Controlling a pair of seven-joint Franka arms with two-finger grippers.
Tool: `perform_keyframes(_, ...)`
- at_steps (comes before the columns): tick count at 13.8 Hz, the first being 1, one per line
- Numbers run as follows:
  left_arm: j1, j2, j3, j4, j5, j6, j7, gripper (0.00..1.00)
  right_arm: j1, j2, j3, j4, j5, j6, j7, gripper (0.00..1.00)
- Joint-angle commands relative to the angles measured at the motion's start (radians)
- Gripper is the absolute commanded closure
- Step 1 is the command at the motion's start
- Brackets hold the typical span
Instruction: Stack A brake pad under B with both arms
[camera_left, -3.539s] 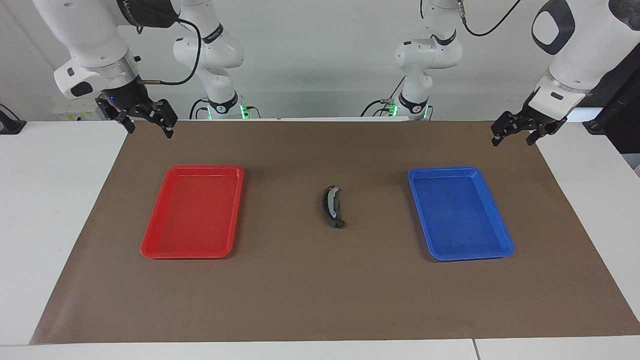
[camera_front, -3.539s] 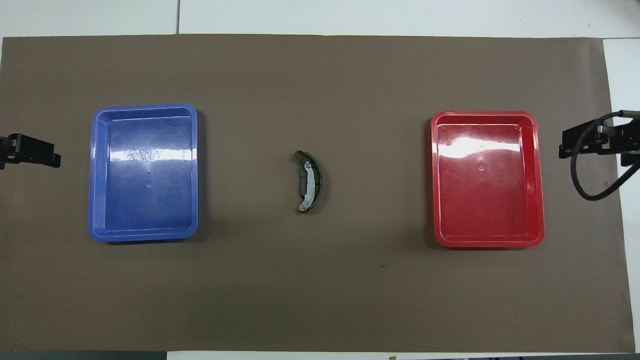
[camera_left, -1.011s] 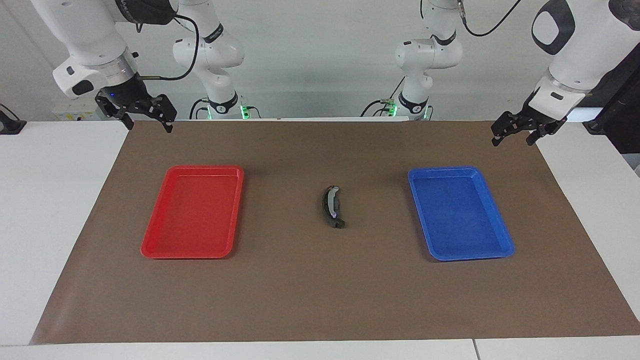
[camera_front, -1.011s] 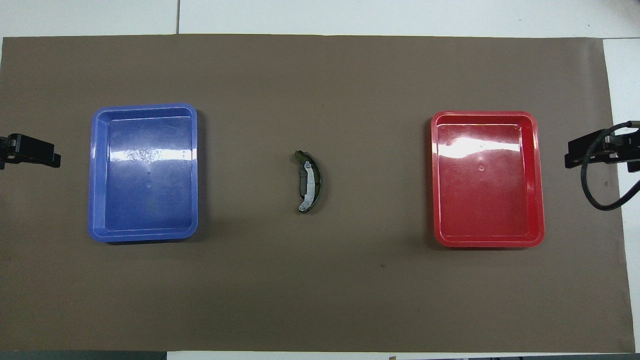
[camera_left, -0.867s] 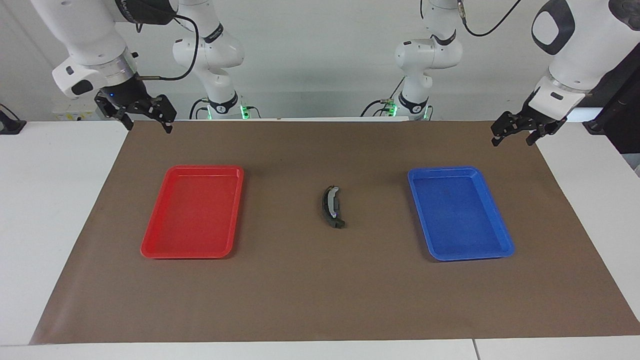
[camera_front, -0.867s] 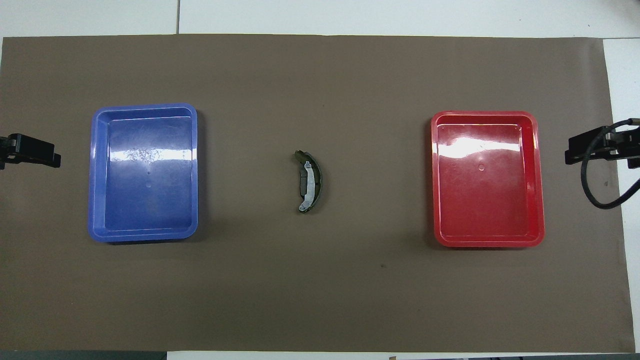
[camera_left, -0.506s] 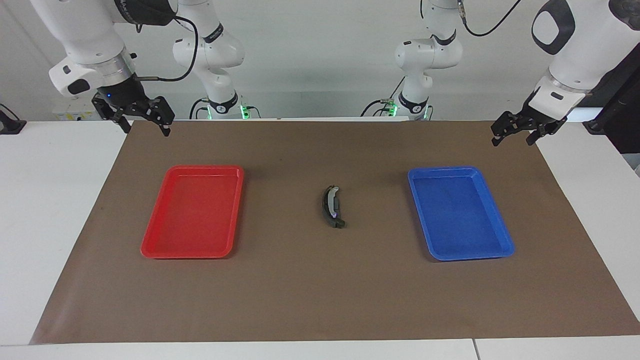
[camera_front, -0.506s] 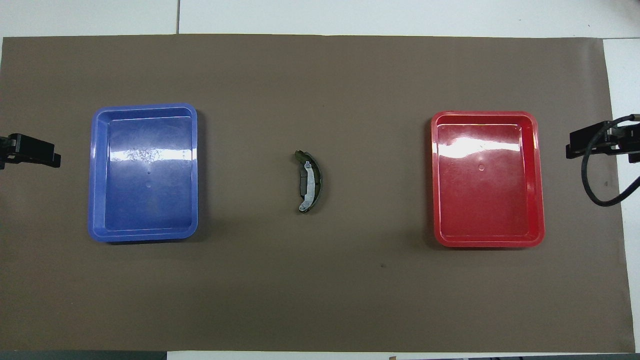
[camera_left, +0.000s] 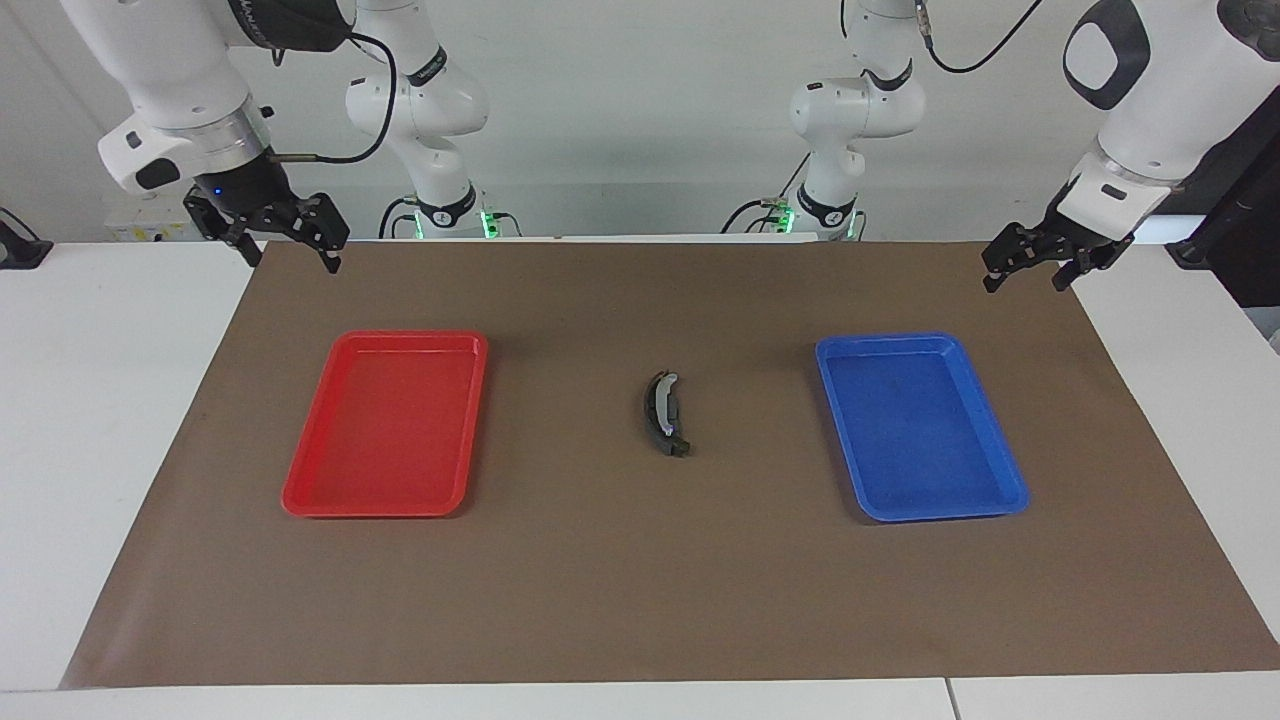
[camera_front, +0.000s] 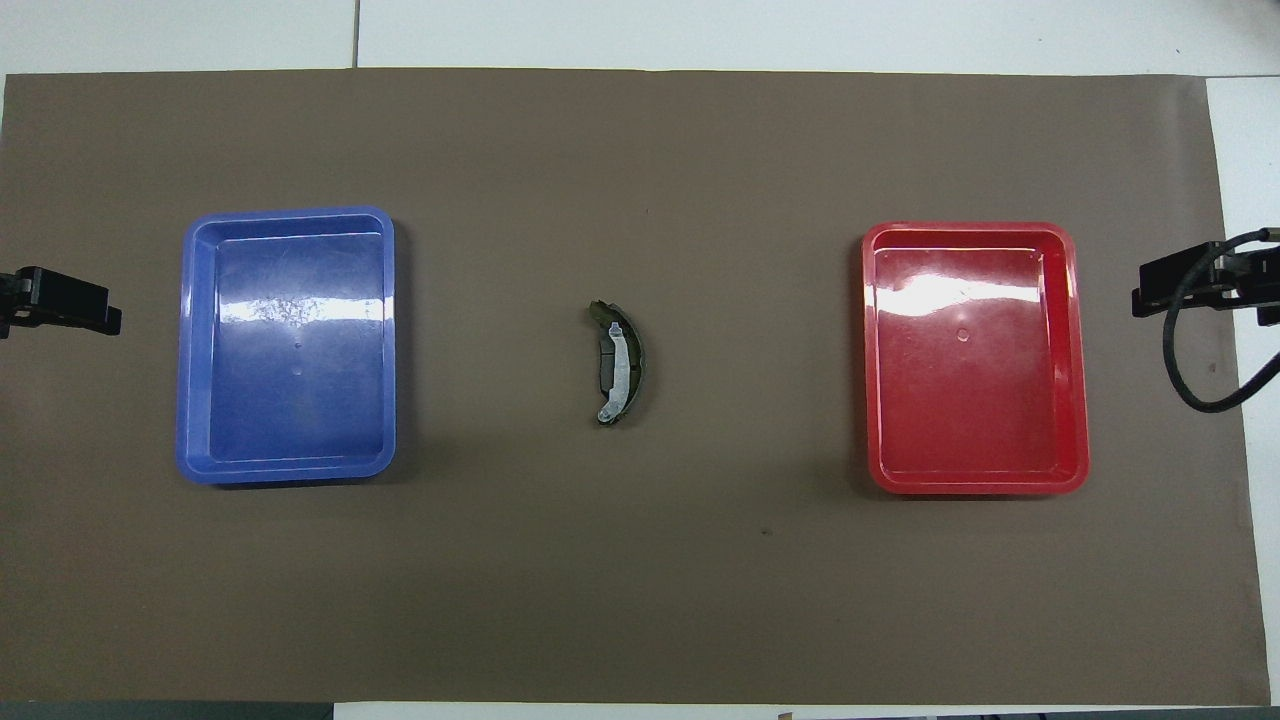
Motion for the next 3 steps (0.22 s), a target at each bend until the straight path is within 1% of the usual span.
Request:
perform_keyframes(1,0.008,-0.012,-0.004,-0.01,0.006,-0.008,-0.009,0.01,-0.008,-0.007,0.004,-0.01,-0.011,0.008,-0.025,0.01)
perform_keyframes(3,0.008,-0.012,-0.004,-0.01,0.008,-0.008,-0.009,0.01,-0.008,-0.007,0.004,-0.01,-0.011,0.008,-0.025,0.01)
